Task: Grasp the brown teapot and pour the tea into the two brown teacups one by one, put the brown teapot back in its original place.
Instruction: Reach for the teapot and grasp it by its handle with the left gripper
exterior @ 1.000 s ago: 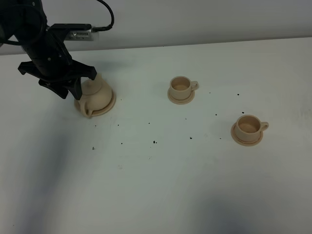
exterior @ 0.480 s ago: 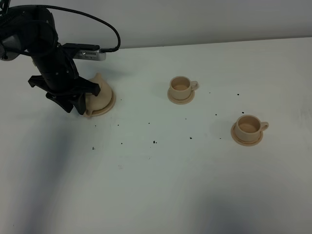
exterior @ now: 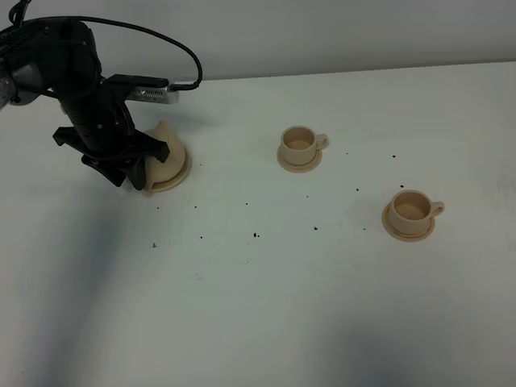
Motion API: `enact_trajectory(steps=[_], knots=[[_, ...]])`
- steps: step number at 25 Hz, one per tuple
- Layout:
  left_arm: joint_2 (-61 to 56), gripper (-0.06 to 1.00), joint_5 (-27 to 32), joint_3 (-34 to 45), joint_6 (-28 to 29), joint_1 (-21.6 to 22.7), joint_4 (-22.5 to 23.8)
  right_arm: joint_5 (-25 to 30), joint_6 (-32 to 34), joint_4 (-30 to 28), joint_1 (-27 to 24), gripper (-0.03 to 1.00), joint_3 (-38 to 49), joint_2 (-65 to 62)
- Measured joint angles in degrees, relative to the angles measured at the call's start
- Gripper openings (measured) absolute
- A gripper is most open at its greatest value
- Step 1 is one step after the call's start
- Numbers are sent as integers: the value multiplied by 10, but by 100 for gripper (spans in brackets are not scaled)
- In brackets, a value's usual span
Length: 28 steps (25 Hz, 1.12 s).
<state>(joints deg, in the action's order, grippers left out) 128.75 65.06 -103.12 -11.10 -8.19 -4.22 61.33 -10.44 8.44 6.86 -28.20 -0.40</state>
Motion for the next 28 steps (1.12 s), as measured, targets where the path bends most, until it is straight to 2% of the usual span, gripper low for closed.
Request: enact_trajectory(steps=[17, 28], knots=[[8, 38, -30, -9, -9, 0, -2, 0, 0, 1, 0, 24, 0, 0], [8, 37, -40, -9, -12, 0, -28, 0, 0, 1, 0, 24, 0, 0]])
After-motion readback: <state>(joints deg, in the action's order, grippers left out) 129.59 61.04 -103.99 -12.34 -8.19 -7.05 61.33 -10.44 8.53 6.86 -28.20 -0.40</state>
